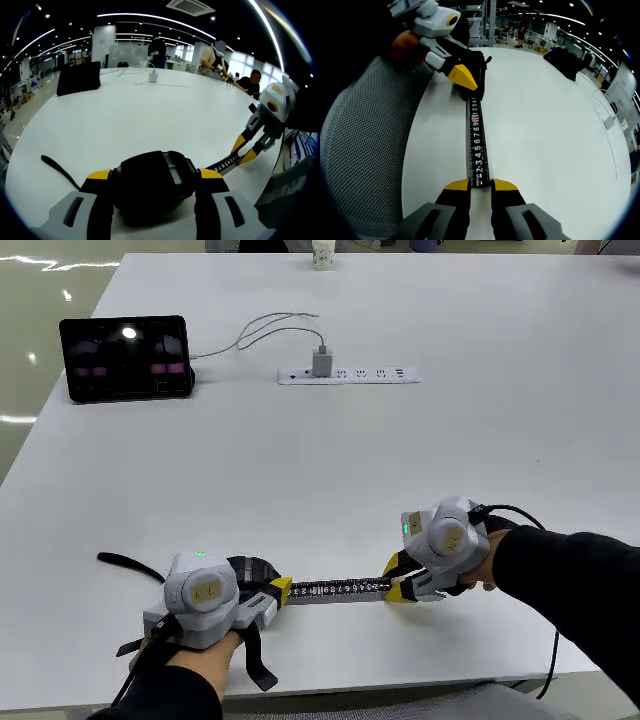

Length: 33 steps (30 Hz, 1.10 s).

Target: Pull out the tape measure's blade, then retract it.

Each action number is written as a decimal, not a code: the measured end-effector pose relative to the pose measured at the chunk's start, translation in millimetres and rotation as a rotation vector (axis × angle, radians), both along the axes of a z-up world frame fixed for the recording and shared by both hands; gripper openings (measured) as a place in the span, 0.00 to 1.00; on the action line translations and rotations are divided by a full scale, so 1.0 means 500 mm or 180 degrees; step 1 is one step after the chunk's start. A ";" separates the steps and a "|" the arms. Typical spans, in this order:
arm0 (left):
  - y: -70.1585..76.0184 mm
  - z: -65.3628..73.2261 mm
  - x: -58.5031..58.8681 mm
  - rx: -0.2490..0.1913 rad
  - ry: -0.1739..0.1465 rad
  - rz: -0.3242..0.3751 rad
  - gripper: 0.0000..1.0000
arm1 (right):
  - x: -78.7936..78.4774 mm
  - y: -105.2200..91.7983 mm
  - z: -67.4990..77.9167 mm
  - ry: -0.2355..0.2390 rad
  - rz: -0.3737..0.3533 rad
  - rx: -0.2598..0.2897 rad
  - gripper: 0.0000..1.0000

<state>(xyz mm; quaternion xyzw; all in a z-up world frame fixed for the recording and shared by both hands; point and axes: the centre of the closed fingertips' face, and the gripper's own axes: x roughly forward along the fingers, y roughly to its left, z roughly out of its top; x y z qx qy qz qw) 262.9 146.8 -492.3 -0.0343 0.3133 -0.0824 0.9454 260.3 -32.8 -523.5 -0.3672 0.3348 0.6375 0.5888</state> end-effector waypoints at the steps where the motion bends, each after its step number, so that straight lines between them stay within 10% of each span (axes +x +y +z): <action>1: 0.000 0.000 0.000 0.0001 0.0000 0.0001 0.61 | 0.000 0.000 0.000 -0.0003 0.0015 -0.0005 0.12; 33: 0.002 -0.010 -0.007 -0.0231 0.0168 0.0185 0.61 | 0.002 0.013 -0.001 0.0055 -0.0142 0.0046 0.11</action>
